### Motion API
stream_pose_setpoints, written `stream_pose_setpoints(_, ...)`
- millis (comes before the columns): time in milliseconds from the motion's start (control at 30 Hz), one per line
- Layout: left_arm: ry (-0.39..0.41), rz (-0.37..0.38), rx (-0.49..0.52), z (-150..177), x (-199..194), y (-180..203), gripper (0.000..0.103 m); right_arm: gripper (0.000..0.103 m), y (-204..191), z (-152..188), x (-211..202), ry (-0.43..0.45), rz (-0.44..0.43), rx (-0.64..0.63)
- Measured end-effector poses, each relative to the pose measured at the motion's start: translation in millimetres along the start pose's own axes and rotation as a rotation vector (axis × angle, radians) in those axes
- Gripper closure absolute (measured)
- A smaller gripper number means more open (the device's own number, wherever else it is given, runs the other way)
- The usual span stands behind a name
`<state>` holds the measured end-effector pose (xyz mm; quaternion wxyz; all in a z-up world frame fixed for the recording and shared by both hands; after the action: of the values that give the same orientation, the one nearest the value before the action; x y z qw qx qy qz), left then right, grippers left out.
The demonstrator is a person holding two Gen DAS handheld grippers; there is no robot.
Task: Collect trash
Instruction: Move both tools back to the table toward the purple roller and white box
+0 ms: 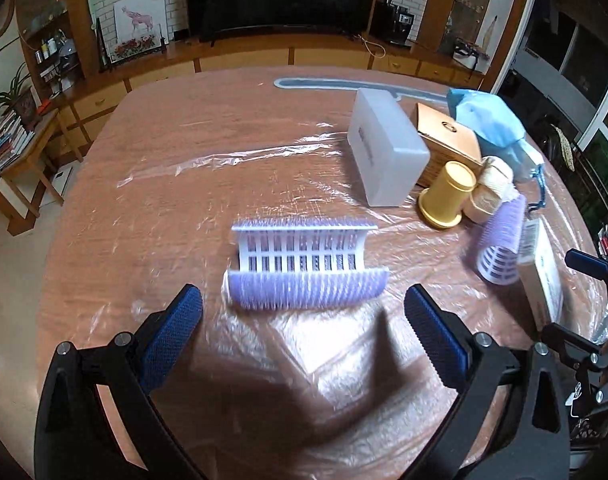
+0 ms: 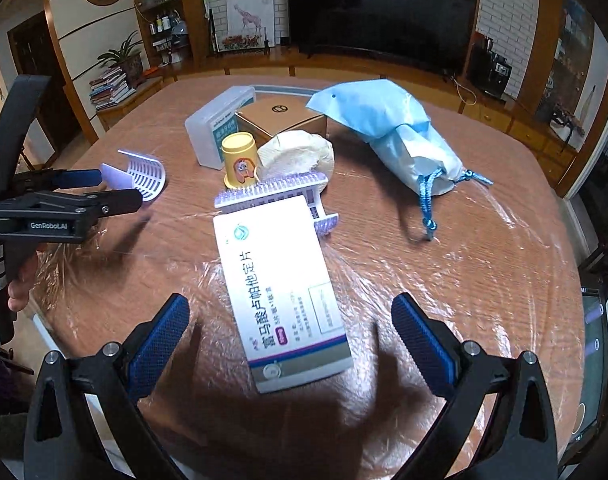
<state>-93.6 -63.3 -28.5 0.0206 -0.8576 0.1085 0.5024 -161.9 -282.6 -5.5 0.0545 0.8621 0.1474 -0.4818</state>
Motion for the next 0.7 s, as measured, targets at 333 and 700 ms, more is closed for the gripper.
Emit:
stream_pose_setpoints(333, -0.006, 0.001, 0.042, -10.3, 11.2, 5.9, 0.002, 0.004, 1.8, -6.6, 12.6, -0.014, -0.046, 0.009)
stream_pose_setpoints(700, -0.006, 0.013, 0.041, -18.0, 16.5, 8.2, 0.002, 0.004, 5.6, -13.4, 19.5, -0.021, -0.076, 0.021)
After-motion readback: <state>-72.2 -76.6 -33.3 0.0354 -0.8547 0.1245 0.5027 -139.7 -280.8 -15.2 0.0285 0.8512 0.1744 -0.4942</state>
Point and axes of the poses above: each gripper's, at about its wrist camera, not at the fingertips, and x roughly the way its jaws point, y to its right, z to its underside, the point moved 5 cm from there along x, roughly the way its jaws point, and after that the axes turned 3 degrees about -y, right-handed, at the moved point
